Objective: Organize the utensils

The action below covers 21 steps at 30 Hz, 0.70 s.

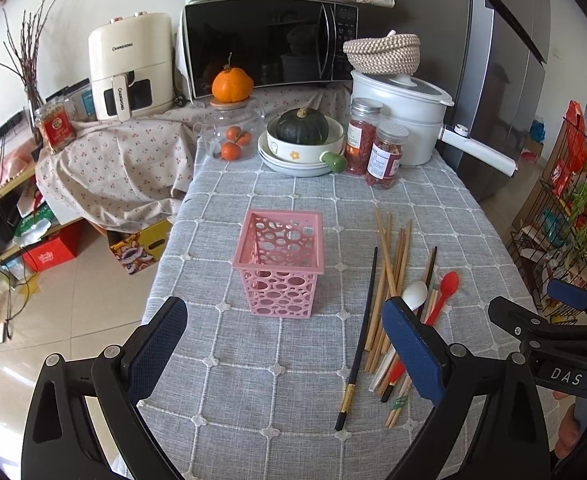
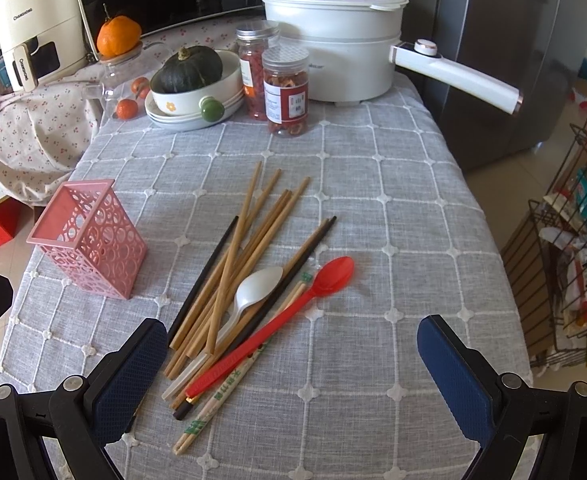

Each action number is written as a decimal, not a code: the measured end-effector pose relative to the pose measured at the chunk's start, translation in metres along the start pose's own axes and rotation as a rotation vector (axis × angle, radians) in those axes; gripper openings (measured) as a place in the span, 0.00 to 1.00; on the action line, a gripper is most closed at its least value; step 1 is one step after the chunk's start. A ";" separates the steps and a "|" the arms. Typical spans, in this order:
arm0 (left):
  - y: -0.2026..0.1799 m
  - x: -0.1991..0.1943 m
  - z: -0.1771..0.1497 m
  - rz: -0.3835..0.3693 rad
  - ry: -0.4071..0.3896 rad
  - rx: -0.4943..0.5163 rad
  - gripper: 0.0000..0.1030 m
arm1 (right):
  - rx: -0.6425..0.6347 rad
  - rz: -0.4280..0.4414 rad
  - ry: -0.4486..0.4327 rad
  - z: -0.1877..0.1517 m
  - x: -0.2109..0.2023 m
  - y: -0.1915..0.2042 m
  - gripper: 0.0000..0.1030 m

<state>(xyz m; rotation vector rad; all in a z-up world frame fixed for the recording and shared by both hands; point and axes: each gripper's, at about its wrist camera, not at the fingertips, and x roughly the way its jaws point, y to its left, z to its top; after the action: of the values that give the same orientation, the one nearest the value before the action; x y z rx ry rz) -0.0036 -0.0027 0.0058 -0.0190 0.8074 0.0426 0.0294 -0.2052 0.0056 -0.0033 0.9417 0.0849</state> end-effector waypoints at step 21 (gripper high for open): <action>0.000 0.000 0.000 0.002 0.000 -0.001 0.97 | 0.002 0.002 0.002 -0.001 0.000 0.001 0.99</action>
<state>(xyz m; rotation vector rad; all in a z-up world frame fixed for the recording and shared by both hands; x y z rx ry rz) -0.0035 -0.0032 0.0058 -0.0193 0.8077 0.0447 0.0287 -0.2046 0.0047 -0.0007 0.9442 0.0854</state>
